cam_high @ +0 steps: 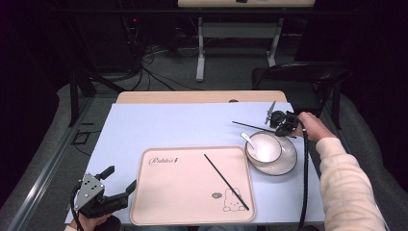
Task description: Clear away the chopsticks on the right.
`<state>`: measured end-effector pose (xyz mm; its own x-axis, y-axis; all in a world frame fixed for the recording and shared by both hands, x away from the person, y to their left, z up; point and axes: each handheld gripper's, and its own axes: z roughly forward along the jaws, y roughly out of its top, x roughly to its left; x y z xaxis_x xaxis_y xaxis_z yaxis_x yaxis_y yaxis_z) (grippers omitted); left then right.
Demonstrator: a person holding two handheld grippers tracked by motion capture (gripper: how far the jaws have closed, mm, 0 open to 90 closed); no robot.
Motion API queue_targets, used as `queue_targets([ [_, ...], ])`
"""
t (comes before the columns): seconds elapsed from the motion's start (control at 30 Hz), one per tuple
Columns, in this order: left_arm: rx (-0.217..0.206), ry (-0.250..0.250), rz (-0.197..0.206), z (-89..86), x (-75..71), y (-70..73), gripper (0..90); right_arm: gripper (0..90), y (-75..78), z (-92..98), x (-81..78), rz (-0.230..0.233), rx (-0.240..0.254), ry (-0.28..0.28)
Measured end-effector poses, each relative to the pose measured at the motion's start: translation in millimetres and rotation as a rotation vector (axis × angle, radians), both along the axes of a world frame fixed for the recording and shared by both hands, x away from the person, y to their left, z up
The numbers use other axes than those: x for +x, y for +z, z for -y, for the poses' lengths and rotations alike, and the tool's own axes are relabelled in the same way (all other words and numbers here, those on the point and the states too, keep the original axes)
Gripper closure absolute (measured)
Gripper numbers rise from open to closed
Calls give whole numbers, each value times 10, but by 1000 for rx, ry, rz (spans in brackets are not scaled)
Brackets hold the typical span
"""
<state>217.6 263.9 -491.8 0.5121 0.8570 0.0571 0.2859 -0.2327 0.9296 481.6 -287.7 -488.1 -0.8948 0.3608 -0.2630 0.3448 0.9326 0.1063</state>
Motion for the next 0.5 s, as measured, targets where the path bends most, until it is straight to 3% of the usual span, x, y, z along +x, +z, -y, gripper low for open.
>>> queue_targets([
  [0.5,5,2,1,3,-2,3,151,851,491,114,-264,79,12,-117],
])
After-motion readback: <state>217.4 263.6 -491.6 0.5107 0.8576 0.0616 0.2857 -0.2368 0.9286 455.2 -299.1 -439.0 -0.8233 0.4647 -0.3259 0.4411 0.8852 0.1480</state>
